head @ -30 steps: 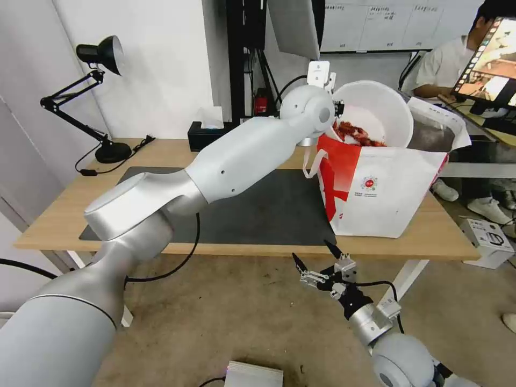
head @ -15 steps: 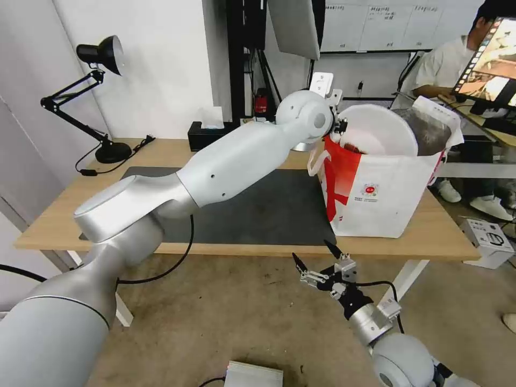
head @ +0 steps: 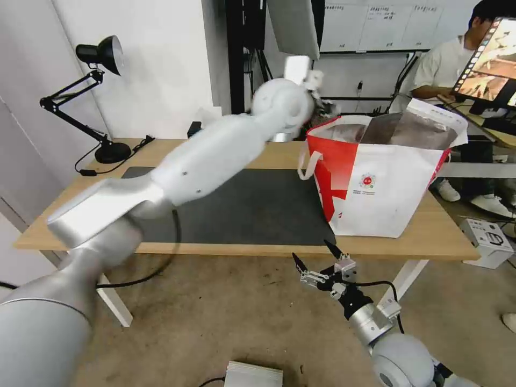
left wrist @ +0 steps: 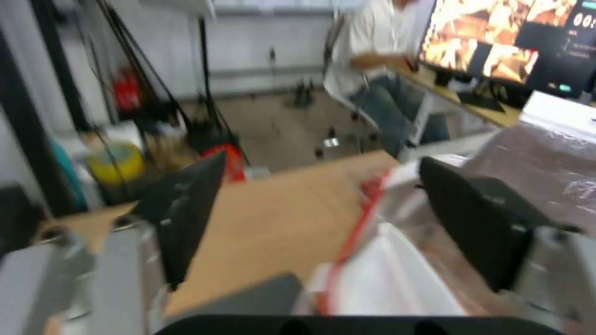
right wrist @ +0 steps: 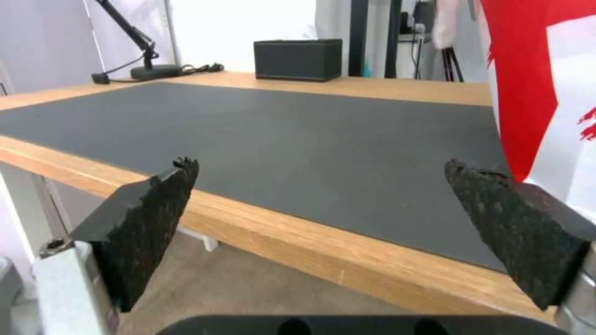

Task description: Pick up the trash from the table and place it into the takeout bag.

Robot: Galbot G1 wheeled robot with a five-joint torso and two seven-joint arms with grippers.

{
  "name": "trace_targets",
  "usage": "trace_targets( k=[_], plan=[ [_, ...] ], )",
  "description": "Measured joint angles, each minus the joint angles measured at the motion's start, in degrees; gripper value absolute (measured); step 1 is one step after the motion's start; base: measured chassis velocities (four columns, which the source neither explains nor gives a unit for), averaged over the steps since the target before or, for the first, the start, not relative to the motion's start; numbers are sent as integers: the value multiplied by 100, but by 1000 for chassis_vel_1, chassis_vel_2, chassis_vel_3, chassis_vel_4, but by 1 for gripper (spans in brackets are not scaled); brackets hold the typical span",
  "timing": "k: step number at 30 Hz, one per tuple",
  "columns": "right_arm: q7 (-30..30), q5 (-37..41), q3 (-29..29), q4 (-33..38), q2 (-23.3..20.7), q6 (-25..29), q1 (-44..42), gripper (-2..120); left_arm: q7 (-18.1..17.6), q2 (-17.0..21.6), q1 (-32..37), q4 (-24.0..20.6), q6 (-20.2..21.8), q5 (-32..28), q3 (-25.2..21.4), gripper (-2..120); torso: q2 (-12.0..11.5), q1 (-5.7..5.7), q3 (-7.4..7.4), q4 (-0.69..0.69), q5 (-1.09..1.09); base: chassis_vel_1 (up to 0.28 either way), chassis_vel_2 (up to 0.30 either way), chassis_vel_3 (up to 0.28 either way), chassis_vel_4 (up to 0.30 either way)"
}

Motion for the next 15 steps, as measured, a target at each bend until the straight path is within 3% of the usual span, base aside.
trace_targets(
  k=[1,2,4,5,7,8,11,12,15],
  plan=[
    [0,0,0,0,0,0,0,100,83,257,68,-241,-150,269,55,93,0,0,0,1,-1,0,0,0,0],
    [0,0,0,0,0,0,0,100,83,257,68,-241,-150,269,55,93,0,0,0,1,-1,0,0,0,0],
    [0,0,0,0,0,0,0,100,338,880,248,-724,-421,726,127,99,0,0,0,-1,-1,0,0,0,0],
    [0,0,0,0,0,0,0,100,338,880,248,-724,-421,726,127,99,0,0,0,-1,-1,0,0,0,0],
    [0,0,0,0,0,0,0,100,478,1463,483,-1109,-544,789,72,100,0,0,0,0,-1,0,0,0,0],
    [0,0,0,0,0,0,0,100,478,1463,483,-1109,-544,789,72,100,0,0,0,0,-1,0,0,0,0],
    [0,0,1,0,0,0,0,100,837,2357,1147,-1554,-794,1121,-299,100,0,0,0,0,-2,0,0,0,0],
    [0,0,1,0,0,0,0,100,837,2357,1147,-1554,-794,1121,-299,100,0,0,0,0,-2,0,0,0,0],
    [-1,0,0,0,0,0,1,100,1105,2946,1977,-1885,-920,1249,-882,100,-1,0,0,0,-2,0,0,0,0]
  ],
)
